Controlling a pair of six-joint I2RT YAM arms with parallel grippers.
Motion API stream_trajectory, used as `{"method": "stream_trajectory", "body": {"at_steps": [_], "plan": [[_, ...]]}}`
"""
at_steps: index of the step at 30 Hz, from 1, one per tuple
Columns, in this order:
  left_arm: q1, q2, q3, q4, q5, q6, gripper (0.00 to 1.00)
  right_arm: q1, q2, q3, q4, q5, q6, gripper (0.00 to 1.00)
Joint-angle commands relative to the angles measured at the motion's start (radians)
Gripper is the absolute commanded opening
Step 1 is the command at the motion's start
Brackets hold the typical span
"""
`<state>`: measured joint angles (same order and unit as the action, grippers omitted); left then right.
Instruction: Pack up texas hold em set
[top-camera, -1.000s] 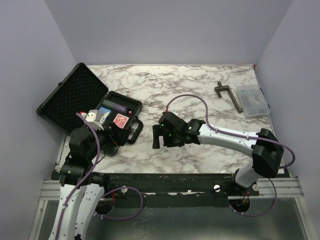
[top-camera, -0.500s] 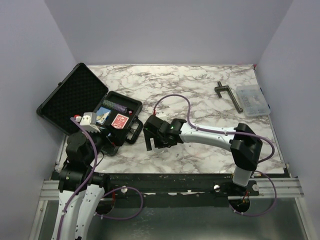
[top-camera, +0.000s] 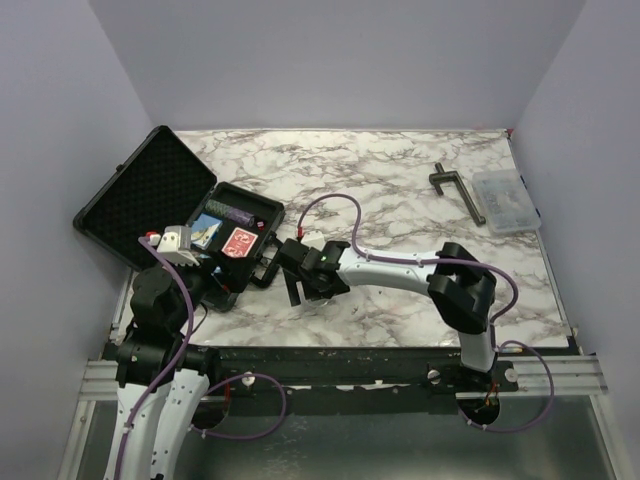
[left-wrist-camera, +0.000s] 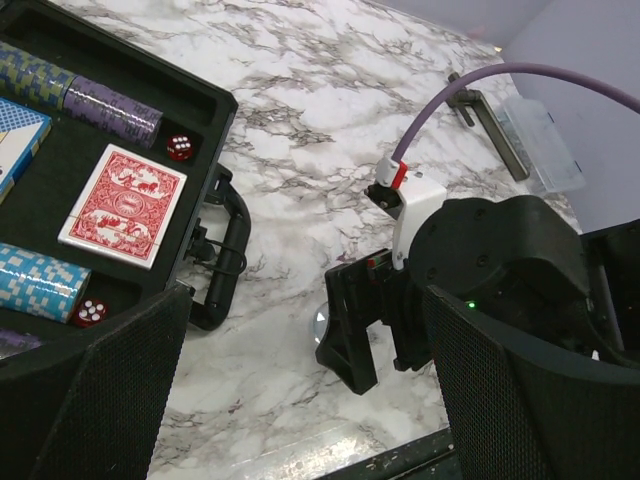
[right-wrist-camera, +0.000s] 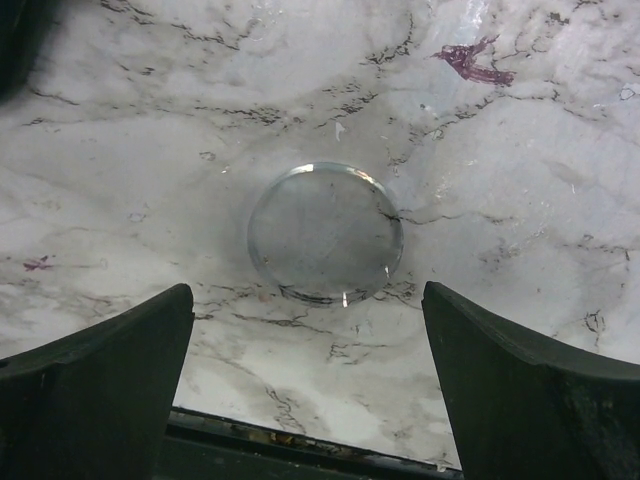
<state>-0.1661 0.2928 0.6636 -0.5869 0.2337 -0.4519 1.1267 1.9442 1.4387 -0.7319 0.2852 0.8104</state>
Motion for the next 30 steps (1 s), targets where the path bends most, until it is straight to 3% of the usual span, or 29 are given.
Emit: {"method": "stream_trajectory", "body": {"at_steps": [1, 11, 20, 30], "plan": [[-0.004, -0.007, -0.001, -0.017, -0.028, -0.005, 0.97, 0.012, 0.047, 0.034, -0.031, 0.056, -0.007, 1.00], [-0.004, -0.012, 0.000, -0.021, -0.039, -0.007, 0.97, 0.012, 0.095, 0.030, -0.001, 0.081, -0.025, 0.93], [-0.004, -0.012, 0.000, -0.020, -0.040, -0.009, 0.97, 0.012, 0.116, 0.030, 0.025, 0.081, -0.040, 0.77], [-0.004, -0.015, 0.000, -0.022, -0.042, -0.008, 0.97, 0.013, 0.130, 0.010, 0.043, 0.078, -0.046, 0.68]]}}
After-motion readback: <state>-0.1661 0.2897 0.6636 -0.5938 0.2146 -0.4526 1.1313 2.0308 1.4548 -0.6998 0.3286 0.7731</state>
